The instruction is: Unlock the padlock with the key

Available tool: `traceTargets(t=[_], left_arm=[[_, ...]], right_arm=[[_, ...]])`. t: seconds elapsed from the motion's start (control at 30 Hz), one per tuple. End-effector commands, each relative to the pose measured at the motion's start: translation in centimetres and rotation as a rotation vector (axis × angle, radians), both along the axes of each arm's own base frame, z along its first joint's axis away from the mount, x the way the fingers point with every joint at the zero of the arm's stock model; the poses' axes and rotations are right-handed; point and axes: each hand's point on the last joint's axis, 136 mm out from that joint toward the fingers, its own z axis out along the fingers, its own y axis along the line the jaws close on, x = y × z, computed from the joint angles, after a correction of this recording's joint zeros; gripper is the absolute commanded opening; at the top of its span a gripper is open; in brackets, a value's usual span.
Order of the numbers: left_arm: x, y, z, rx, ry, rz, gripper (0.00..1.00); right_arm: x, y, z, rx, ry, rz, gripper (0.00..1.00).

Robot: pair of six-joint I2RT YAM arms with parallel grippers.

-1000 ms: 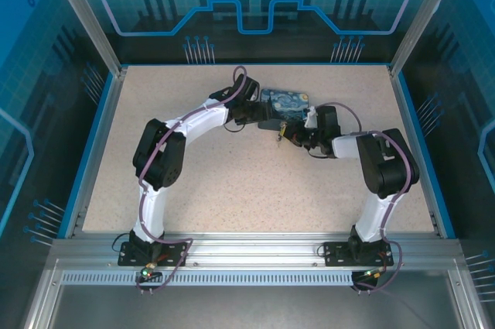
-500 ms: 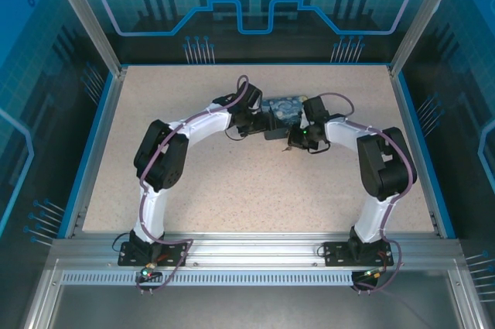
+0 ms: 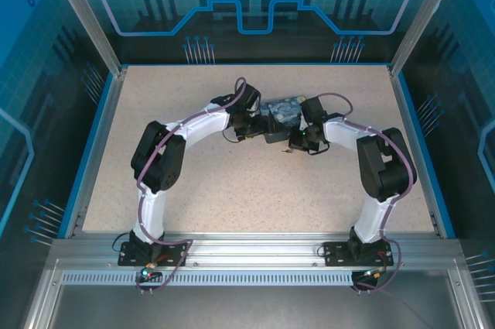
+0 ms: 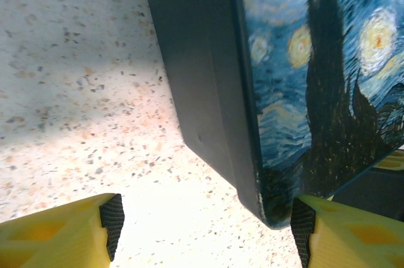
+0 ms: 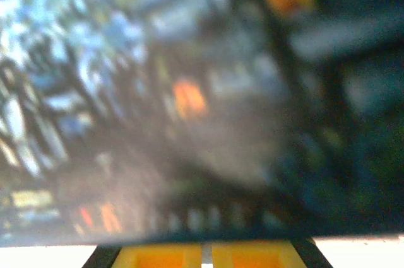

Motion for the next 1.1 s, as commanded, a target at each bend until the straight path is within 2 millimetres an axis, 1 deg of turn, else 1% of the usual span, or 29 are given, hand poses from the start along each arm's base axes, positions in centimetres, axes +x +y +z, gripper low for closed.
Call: traceTargets(t=[0.0, 0.13, 0.27, 0.33, 0.6, 0.83, 0.93, 0.97, 1.0, 1.07], left_arm=[[1.5, 1.3, 1.2, 0.044, -0.026, 0.014, 0.73], [3.1, 1.4, 1.6, 0.075, -0.058, 0.011, 0.73], [3.6, 1.5, 0.3, 0.116, -0.042, -0.001, 0.73], [3.5, 1.7, -0.6, 0.137, -0.027, -0.003, 0.73], [1.9, 2.8, -4.1, 0.229, 0.034, -0.027, 0.73], [0.8, 2.9, -5.5, 0.23, 0.077, -0.033, 0.72], [0.2, 2.9, -5.9, 0.223, 0.094, -0.036, 0.71], [0.0, 2.9, -6.0, 0.219, 0.099, -0.037, 0.71], [-0.1, 2.9, -6.1, 0.215, 0.102, -0.034, 0.71], [-0.4, 2.9, -6.3, 0.213, 0.108, -0.034, 0.7]], right_arm=[[-2.7, -1.2, -1.5, 0.017, 0.108, -0.032, 0.0], [-2.2, -0.9, -1.0, 0.091, 0.095, -0.045, 0.0], [-1.9, -0.8, -0.9, 0.15, 0.096, -0.062, 0.0], [-1.8, -0.7, -0.9, 0.174, 0.097, -0.068, 0.0], [-1.5, -0.5, -0.7, 0.271, 0.104, -0.108, 0.0], [-1.1, 0.3, -1.3, 0.42, 0.125, -0.182, 0.0], [-0.8, 0.8, -1.6, 0.492, 0.132, -0.214, 0.0], [-0.3, 1.0, -1.3, 0.521, 0.123, -0.221, 0.0], [-0.8, 1.1, -1.9, 0.544, 0.139, -0.235, 0.0], [-0.6, 1.3, -2.0, 0.581, 0.137, -0.251, 0.0]])
